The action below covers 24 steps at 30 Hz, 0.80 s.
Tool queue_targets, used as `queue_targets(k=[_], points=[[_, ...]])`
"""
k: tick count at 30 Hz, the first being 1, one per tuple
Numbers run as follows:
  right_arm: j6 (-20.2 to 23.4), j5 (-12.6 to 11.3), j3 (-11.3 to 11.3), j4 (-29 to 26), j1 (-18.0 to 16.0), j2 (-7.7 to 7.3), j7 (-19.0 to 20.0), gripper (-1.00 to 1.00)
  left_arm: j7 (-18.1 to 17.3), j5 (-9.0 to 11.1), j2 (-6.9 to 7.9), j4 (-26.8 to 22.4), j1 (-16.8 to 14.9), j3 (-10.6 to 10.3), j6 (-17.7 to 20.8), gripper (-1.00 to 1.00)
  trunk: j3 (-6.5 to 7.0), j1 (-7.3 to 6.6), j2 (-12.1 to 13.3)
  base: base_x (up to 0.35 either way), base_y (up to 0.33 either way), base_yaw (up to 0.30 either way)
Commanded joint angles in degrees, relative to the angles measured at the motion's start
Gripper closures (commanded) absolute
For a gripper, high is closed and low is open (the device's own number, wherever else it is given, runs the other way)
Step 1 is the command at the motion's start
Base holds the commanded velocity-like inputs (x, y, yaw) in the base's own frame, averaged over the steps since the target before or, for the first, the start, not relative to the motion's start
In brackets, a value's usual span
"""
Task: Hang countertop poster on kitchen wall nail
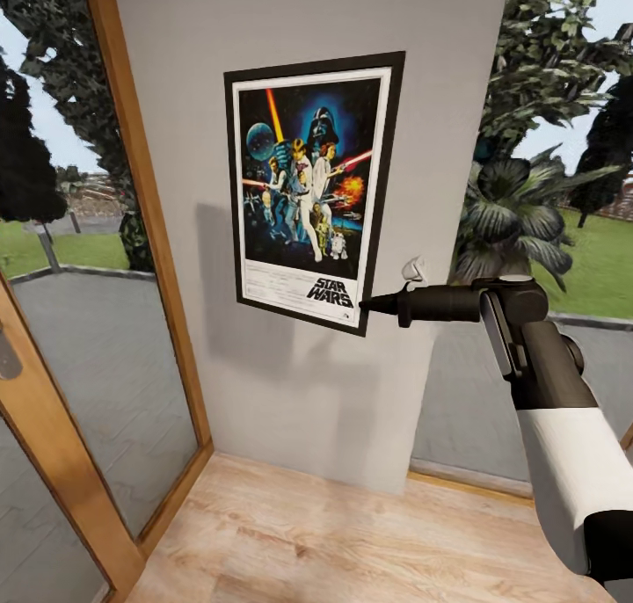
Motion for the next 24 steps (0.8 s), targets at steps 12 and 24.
queue_targets(k=[12,24], points=[[0.55,0.05,0.02,-0.07,-0.04,-0.01,0.29,1.0,-0.38,-0.22,-0.03,-0.05,0.0,0.12,0.41,-1.0,0.37,0.05,-0.06,0.04,0.071,-0.134],[0.55,0.01,0.01,-0.08,-0.04,-0.07,0.36,1.0,-0.38,-0.25,-0.03,-0.04,0.0,0.13,0.41,-1.0,0.4,0.05,-0.06,0.0,0.204,-0.01]])
